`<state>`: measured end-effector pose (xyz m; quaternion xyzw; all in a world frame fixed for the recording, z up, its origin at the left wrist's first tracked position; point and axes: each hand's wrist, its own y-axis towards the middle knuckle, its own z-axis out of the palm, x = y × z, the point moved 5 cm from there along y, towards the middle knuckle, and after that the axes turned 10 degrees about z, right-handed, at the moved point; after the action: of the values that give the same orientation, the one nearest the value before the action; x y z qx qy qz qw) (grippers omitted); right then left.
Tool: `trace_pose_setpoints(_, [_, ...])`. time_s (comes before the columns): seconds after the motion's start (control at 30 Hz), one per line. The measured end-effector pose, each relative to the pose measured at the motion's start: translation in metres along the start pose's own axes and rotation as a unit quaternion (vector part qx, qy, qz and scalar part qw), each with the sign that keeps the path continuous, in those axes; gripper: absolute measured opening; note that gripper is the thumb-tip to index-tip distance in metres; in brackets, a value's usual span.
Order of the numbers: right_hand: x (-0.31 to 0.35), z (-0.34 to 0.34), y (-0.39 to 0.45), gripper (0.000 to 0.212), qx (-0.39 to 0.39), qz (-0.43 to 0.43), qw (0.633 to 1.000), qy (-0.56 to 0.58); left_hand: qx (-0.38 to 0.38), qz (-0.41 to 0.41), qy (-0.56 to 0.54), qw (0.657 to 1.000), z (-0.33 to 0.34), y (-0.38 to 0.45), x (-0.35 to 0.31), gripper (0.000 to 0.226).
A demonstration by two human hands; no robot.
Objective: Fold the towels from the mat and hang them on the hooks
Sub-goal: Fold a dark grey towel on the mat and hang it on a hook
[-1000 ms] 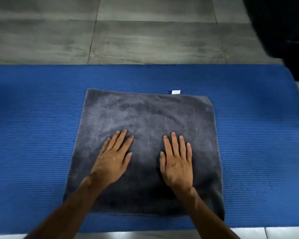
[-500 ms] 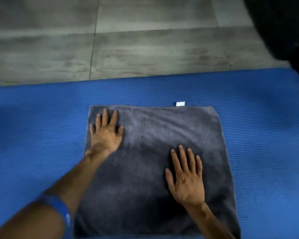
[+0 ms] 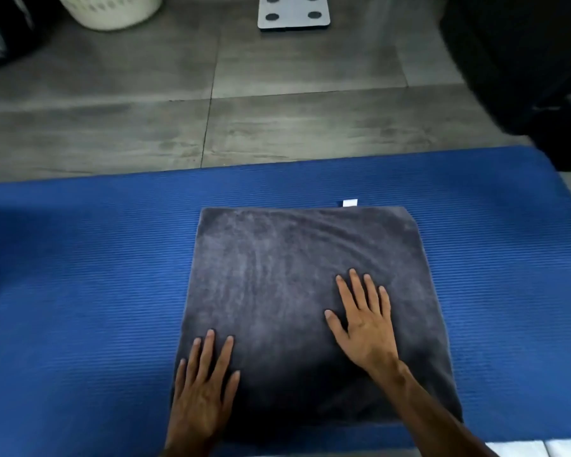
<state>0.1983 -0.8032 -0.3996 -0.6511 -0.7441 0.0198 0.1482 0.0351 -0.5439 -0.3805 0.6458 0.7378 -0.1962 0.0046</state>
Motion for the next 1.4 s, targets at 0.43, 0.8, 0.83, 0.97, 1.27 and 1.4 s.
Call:
trace_pose_setpoints(0.43, [-0.122, -0.012, -0.155, 0.055, -0.049, 0.205, 0.967, 0.142, -0.070, -0.052, -0.010, 0.996, -0.004, -0.033, 0.012, 0.051])
trace_pose_setpoints(0.8, [-0.125, -0.038, -0.126, 0.020, 0.135, 0.445, 0.729, 0.502, -0.184, -0.330, -0.382, 0.843, -0.014, -0.046, 0.040, 0.043])
trace_pose_setpoints(0.83, [-0.125, -0.041, -0.126, 0.023, 0.151, 0.439, 0.724, 0.510, -0.166, -0.327, -0.401, 0.839, -0.015, -0.046, 0.042, 0.033])
trace_pose_setpoints(0.97, [-0.126, -0.049, -0.133, 0.022, 0.207, 0.405, 0.675, 0.581, -0.067, -0.326, -0.519, 0.787, -0.018, -0.057, 0.055, 0.010])
trace_pose_setpoints(1.27, [-0.152, -0.056, -0.188, 0.037, 0.298, 0.398, 0.615, 0.613, 0.208, -0.270, -0.582, 0.738, -0.041, -0.102, 0.047, 0.028])
trace_pose_setpoints(1.4, [-0.150, -0.071, -0.173, 0.048, 0.280, 0.394, 0.546, 0.684, 0.129, -0.314, -0.671, 0.659, -0.054, -0.082, 0.041, 0.020])
